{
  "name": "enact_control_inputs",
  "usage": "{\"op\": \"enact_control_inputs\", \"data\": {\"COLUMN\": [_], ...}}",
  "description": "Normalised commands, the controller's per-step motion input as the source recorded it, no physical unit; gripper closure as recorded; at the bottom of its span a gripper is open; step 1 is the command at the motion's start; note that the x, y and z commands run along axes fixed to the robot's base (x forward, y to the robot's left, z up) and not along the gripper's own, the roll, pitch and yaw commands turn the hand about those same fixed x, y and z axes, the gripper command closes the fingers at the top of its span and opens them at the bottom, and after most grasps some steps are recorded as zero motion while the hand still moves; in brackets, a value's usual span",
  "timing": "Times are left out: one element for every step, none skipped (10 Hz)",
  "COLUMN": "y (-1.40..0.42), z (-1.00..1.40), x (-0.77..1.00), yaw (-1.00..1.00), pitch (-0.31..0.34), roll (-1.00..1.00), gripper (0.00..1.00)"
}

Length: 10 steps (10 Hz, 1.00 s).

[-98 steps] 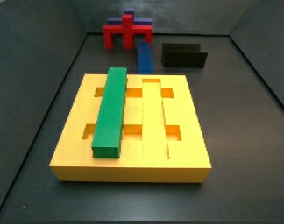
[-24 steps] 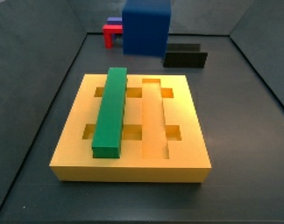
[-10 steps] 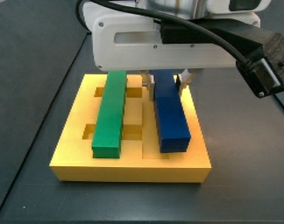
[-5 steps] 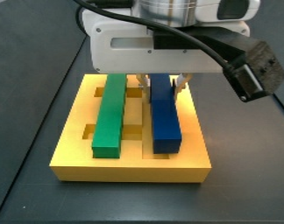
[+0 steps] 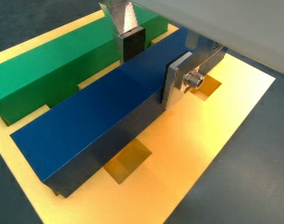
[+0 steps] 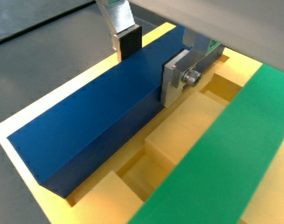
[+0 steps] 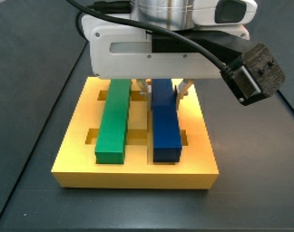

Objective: Pick up the blue object. Move up. Move to above the board. Insert the blue object.
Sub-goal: Insert the blue object.

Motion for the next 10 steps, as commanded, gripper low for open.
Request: {"op": "enact_control_inputs", "data": {"y": [-0.04, -0.03, 0.0, -0.05, -0.02, 0.0, 0.0, 0.0, 0.01, 0.0], "z": [-0.02, -0.05, -0.11, -0.07, -0.1, -0.2, -0.27, -0.29, -0.28, 0.0], "x": [-0.13, -0.14, -0.22, -0.16, -0.09, 0.0, 0.03, 0.02, 0.01, 0.0], "yaw": [0.0, 0.0, -0.02, 0.0, 0.0, 0.0, 0.0, 0.0, 0.0, 0.0], "pitch": [-0.01, -0.003, -0.03, -0.023, -0.02, 0.0, 0.0, 0.0, 0.0, 0.0], "roll": [0.03, 0.05, 0.03, 0.04, 0.03, 0.0, 0.0, 0.07, 0.16, 0.0], "gripper": [1.0, 1.0, 1.0, 1.0, 1.0, 1.0, 1.0, 1.0, 1.0, 1.0]}}
